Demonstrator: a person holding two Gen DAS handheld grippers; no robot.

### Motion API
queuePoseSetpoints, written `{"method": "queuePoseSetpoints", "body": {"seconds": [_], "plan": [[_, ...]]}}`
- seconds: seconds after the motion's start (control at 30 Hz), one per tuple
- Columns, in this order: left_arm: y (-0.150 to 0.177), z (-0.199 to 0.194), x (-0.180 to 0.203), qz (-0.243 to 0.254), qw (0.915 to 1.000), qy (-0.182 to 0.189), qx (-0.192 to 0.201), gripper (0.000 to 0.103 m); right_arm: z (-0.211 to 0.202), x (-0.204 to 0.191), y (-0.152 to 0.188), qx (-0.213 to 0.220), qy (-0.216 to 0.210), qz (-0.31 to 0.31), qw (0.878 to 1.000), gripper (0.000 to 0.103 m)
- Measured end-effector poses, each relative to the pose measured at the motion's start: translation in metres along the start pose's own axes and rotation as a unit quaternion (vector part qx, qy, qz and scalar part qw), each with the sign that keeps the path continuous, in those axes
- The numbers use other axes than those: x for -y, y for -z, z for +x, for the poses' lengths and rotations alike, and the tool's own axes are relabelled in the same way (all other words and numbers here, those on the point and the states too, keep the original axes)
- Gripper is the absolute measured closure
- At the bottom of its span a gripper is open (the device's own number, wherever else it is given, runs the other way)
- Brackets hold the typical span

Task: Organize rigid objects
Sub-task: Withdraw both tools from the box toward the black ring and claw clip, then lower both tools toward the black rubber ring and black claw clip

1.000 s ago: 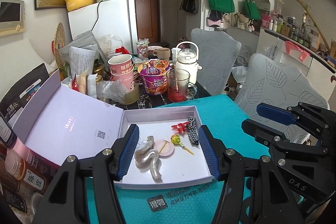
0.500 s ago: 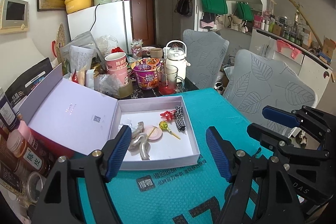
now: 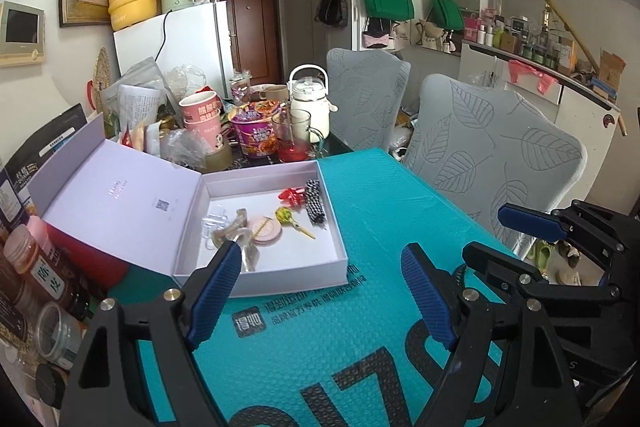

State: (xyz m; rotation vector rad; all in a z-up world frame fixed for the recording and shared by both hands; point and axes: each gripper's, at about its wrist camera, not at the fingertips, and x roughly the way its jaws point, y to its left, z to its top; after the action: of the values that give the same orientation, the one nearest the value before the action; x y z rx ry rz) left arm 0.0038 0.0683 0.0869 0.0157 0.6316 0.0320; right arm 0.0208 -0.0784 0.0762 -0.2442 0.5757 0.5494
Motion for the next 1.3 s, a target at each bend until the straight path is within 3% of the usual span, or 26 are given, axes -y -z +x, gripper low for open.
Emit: {"method": "queuePoseSetpoints", "body": {"seconds": [0.6, 1.07, 1.3], "plan": [[0.039, 0.044, 0.020, -0.014, 0.9967, 0.037, -0.072, 0.021, 0.018, 0.028, 0.054, -0.051, 0.037, 0.055, 0.996, 0.054], [0.065, 0.085, 0.023, -0.028, 0.9905, 0.053, -0.124, 0.021, 0.061, 0.048, 0.085, -0.113, 0.052, 0.087, 0.988, 0.054], [0.070, 0.106, 0.020, -0.036, 0.9885, 0.048, -0.139, 0.021, 0.079, 0.054, 0.093, -0.130, 0.052, 0.095, 0.986, 0.033]]}}
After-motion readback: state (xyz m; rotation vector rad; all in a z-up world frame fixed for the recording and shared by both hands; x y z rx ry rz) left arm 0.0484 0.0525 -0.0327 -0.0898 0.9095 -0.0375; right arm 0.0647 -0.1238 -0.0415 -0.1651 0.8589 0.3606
